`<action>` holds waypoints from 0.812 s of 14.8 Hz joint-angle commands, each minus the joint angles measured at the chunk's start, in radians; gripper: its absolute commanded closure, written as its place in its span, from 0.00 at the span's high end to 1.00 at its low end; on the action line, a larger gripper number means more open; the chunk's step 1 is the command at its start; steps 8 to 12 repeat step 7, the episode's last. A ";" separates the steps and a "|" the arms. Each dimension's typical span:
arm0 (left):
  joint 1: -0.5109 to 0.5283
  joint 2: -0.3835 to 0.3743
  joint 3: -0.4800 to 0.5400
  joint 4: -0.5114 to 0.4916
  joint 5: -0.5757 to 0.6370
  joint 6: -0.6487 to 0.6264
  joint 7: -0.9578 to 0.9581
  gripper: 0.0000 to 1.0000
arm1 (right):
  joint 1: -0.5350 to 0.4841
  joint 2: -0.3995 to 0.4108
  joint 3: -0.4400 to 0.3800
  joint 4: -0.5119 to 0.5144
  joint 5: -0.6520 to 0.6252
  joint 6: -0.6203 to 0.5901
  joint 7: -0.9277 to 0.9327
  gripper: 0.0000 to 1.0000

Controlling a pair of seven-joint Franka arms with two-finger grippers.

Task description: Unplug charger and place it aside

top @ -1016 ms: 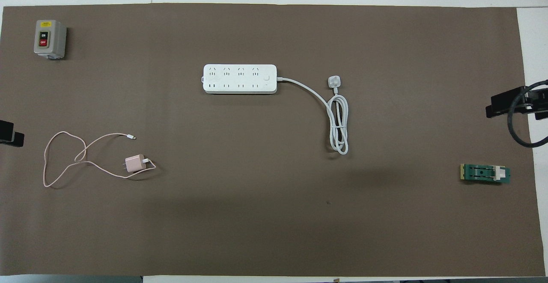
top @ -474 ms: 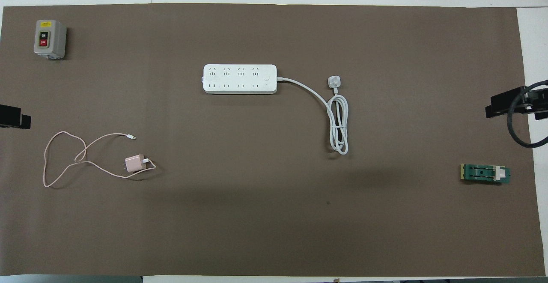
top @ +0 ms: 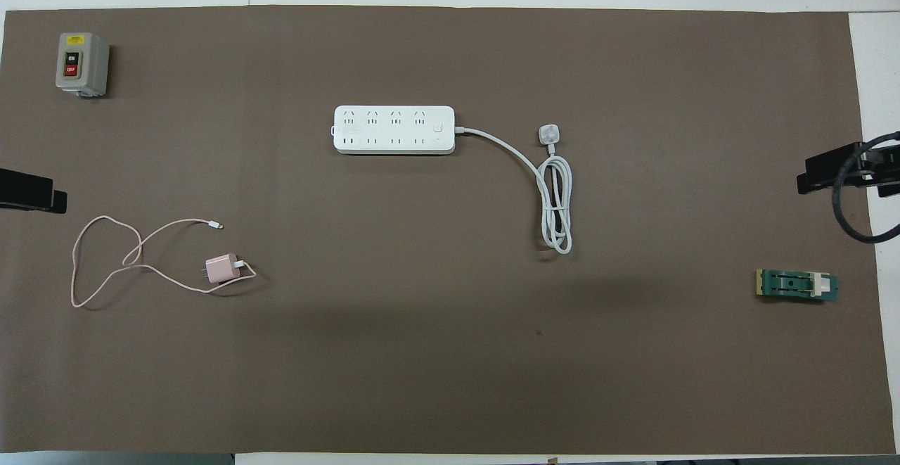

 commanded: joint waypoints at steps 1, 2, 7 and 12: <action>-0.007 -0.017 -0.013 -0.039 0.041 0.022 -0.029 1.00 | -0.004 -0.018 0.006 -0.020 -0.007 -0.001 -0.010 1.00; -0.007 -0.018 -0.013 -0.039 0.041 0.023 -0.029 1.00 | -0.004 -0.018 0.006 -0.020 -0.007 -0.001 -0.010 1.00; -0.003 -0.020 -0.013 -0.037 0.037 0.025 -0.027 1.00 | -0.004 -0.018 0.006 -0.019 -0.007 -0.002 -0.010 1.00; -0.003 -0.020 -0.013 -0.037 0.037 0.025 -0.027 1.00 | -0.004 -0.018 0.006 -0.019 -0.007 -0.002 -0.010 1.00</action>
